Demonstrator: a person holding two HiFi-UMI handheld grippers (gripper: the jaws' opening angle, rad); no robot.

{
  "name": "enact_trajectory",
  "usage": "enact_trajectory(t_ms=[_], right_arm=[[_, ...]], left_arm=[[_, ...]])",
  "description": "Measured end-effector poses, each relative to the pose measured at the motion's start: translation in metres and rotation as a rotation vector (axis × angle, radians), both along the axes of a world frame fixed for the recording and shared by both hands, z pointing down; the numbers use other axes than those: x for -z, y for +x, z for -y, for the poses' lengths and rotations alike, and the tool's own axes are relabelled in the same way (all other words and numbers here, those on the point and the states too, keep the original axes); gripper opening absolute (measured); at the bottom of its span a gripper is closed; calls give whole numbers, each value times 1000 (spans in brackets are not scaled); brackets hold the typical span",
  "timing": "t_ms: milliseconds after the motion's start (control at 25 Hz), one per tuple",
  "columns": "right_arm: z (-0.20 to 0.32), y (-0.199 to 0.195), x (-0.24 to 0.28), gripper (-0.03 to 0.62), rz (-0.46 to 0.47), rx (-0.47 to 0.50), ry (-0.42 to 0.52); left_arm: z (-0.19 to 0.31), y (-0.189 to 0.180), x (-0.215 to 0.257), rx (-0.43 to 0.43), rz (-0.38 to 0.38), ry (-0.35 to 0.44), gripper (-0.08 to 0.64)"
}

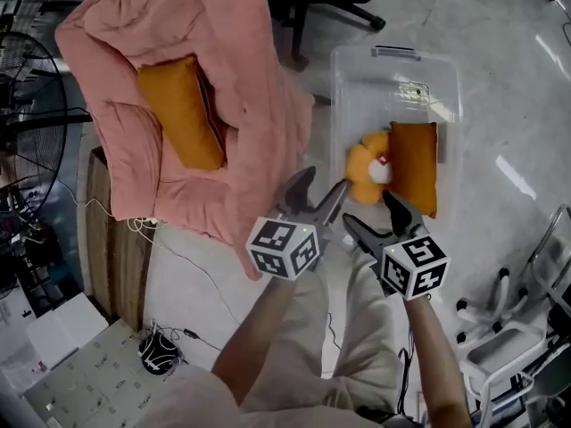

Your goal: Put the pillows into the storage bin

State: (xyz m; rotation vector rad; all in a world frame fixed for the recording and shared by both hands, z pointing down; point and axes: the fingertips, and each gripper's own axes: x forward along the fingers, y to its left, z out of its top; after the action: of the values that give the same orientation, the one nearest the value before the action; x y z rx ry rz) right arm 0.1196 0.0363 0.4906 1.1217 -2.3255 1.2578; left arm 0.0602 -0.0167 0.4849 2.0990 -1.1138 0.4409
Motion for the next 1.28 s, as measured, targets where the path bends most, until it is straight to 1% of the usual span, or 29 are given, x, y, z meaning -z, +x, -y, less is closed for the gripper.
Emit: enact_trajectory(t_ms=[120, 280, 360, 480, 600, 880, 1040, 1160, 1280], right_arm=[[8, -29, 19, 408, 26, 34, 32], [16, -61, 29, 411, 35, 83, 53], [20, -75, 37, 411, 43, 102, 66], [26, -101, 52, 411, 56, 129, 84], [33, -125, 64, 411, 71, 155, 99], [44, -185, 83, 411, 110, 215, 129], [47, -218, 92, 411, 124, 226, 136], [55, -246, 95, 411, 125, 224, 140], [62, -268, 93, 411, 110, 231, 139]], left_arm=[[4, -37, 17, 78, -2, 11, 295], [5, -81, 33, 176, -9, 18, 295], [5, -100, 41, 213, -12, 31, 295], [3, -134, 48, 256, 9, 46, 295], [2, -166, 52, 318, -4, 46, 295], [0, -240, 66, 442, -17, 78, 295], [-7, -279, 68, 481, -22, 84, 295], [-12, -307, 65, 505, -57, 69, 295], [-16, -328, 60, 526, -78, 53, 298]])
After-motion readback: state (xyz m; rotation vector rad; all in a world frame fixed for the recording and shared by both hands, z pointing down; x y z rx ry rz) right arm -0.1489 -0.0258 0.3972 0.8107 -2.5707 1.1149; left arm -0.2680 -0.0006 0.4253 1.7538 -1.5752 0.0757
